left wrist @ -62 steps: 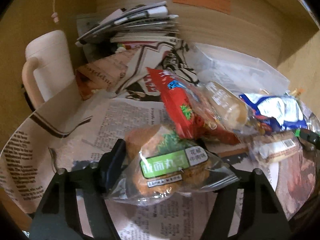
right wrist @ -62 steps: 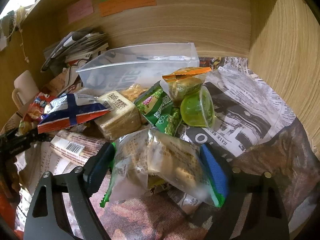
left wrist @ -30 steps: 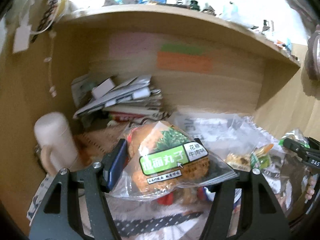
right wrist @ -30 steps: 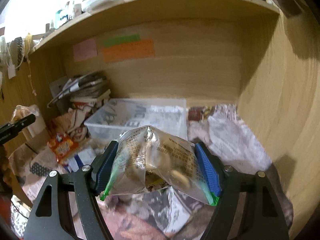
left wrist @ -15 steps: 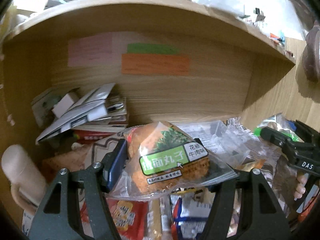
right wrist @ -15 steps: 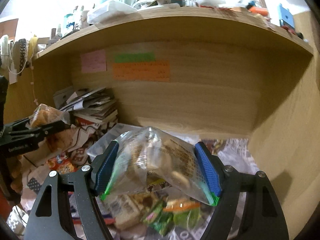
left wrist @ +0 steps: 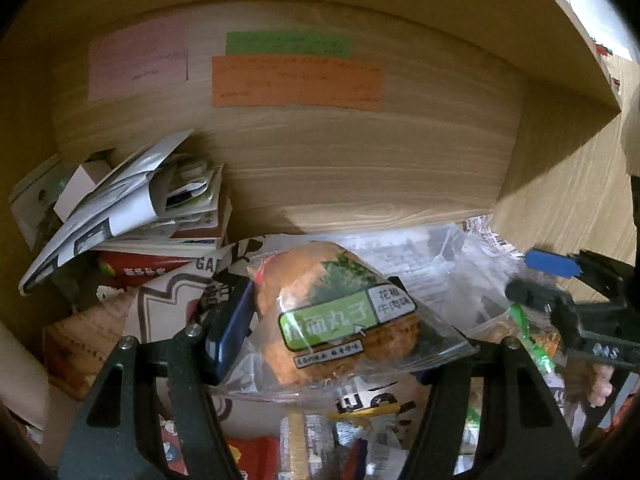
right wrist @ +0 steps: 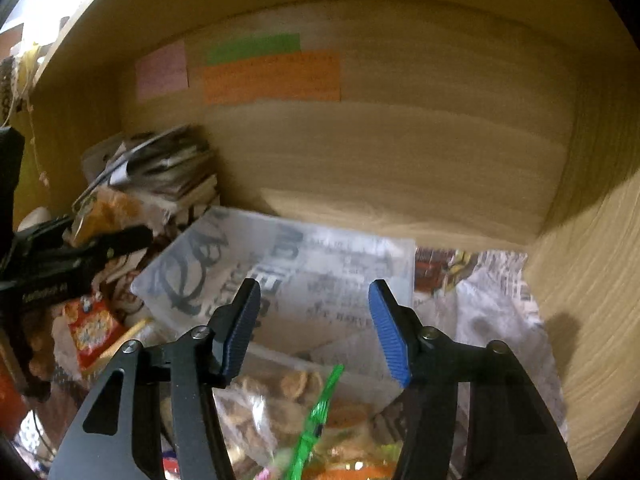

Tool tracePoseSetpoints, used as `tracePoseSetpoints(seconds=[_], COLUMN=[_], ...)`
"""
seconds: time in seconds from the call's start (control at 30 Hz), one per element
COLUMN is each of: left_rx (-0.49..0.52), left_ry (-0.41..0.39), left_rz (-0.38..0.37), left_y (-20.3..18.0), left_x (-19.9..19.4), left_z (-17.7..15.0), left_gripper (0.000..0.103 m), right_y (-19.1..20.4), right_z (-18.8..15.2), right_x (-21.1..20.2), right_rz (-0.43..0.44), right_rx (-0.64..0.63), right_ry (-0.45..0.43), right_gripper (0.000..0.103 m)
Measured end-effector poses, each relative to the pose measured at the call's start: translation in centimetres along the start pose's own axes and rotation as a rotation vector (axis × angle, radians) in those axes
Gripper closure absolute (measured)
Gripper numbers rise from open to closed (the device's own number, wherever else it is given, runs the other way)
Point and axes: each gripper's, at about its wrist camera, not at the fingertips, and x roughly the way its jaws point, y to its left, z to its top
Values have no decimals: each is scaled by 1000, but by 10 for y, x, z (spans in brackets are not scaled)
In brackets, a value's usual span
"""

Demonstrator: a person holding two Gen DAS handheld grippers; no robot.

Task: Organize snacks
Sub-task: 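Carry the bun with the left tool into the clear box while the right tool drops the zip bag there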

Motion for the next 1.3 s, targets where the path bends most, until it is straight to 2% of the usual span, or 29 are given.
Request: tracePoseSetpoints(seconds=[0.03,0.1,0.13,0.43,0.57,0.63,0.8,0.93,1.13,1.3], left_rx=[-6,-15,-15,5,12,10,11,17,25,22], left_ry=[2,5,4,10,2,3,3,1,-9,11], left_rz=[-5,-17,-18,-22,-13,-11,-11,-13,-23,-34], left_y=[2,3,4,1,1,1,0,-4,-11,-15], left_x=[-1,-3,-6,-21,-23,-23,-22,-21,-17,-3], left_z=[-2,-4,-7,-23,-28,-29,-30,-27,-16,-4], left_gripper=[38,38,38,38,38,38,38,38,38,38], right_y=[1,2,2,17,23,26,29,33,33,28], right_z=[-4,-12,-16,-37,-39,-39,-41,-39,-19,3], right_x=[-1,-2,-3,19,26,27,20,7,-19,-17], right_rz=[4,11,16,48,44,37,30,14,8,-9], right_rx=[2,13,16,24,12,2,-16,-33,-45,-38], right_ry=[12,34,43,147,156,155,131,91,-1,-43], right_gripper=[32,18,16,16,16,26,33,35,34,34])
